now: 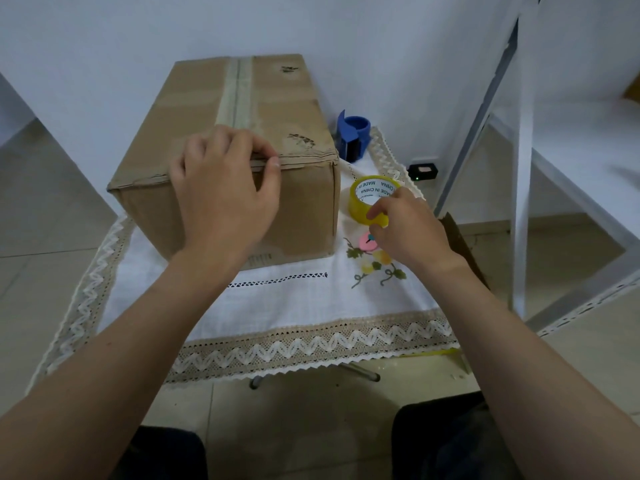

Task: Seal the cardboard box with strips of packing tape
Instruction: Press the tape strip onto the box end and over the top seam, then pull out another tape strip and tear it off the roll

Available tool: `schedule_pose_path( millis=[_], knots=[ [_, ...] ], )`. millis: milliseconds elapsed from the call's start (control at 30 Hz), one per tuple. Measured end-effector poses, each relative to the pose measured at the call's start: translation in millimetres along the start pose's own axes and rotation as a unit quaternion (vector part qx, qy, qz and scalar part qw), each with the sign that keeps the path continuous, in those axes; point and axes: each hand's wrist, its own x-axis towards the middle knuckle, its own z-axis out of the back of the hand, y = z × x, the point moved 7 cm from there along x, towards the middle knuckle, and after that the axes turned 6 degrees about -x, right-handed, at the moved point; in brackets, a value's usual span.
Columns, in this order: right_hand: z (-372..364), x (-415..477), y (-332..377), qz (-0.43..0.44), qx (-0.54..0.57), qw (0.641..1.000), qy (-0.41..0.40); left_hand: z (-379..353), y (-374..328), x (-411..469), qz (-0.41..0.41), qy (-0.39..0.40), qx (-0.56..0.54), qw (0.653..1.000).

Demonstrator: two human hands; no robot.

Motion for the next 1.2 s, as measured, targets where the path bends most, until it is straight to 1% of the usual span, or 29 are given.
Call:
schedule_pose_path(
  millis=[133, 267, 333, 433, 500, 567, 600, 633, 700, 767, 800, 867, 933, 1000, 1033, 1100, 1167, 1200],
  knots=[
    [-5, 2, 3, 0.017, 0.002, 1.000, -0.012, 1, -1, -2, 0.000, 0.002, -0.005, 1.000],
    [-19, 12, -6, -0.005, 0.006, 1.000, 0.019, 1, -3, -3, 0.000, 0.003, -0.004, 1.000],
    [-19, 19, -9, -0.016, 0.022, 1.000, 0.008, 2, -3, -3, -0.006, 0.006, -0.010, 1.000],
    [-5, 18, -7, -0.053, 0.102, 0.992, -0.043, 4, -4, -5, -0.020, 0.004, -0.008, 1.000],
    [15, 9, -1, -0.063, 0.146, 0.983, -0.096, 5, -6, -7, -0.023, -0.003, -0.009, 1.000],
    [42, -6, 4, -0.060, 0.158, 0.975, -0.147, 4, -12, -13, -0.032, -0.010, -0.017, 0.999],
    [54, -14, 6, -0.060, 0.159, 0.973, -0.157, 4, -16, -17, -0.043, -0.009, -0.026, 0.999],
    [63, -22, 7, -0.059, 0.157, 0.974, -0.151, 2, -20, -22, -0.059, -0.002, -0.040, 0.997],
    [70, -36, 10, -0.058, 0.143, 0.982, -0.111, -1, -28, -34, -0.094, 0.028, -0.087, 0.991],
    [70, -47, 15, -0.057, 0.136, 0.987, -0.058, -5, -32, -47, -0.096, 0.074, -0.150, 0.981],
    [69, -51, 18, -0.056, 0.142, 0.988, -0.031, -9, -31, -53, -0.073, 0.107, -0.180, 0.975],
    [63, -55, 23, -0.050, 0.176, 0.983, 0.018, -24, -22, -66, 0.016, 0.199, -0.234, 0.952],
    [56, -56, 31, -0.040, 0.228, 0.972, 0.049, -41, -12, -80, 0.113, 0.288, -0.294, 0.904],
    [48, -59, 43, -0.035, 0.300, 0.950, 0.077, -51, -10, -90, 0.177, 0.341, -0.338, 0.859],
    [43, -61, 50, -0.030, 0.342, 0.934, 0.094, -53, -8, -93, 0.205, 0.355, -0.351, 0.842],
    [34, -67, 64, -0.014, 0.418, 0.899, 0.126, -54, -1, -96, 0.253, 0.358, -0.370, 0.819],
    [26, -72, 77, -0.001, 0.464, 0.872, 0.156, -54, 12, -96, 0.289, 0.338, -0.393, 0.805],
    [22, -74, 82, 0.004, 0.474, 0.865, 0.164, -53, 21, -96, 0.305, 0.324, -0.408, 0.797]
  ],
)
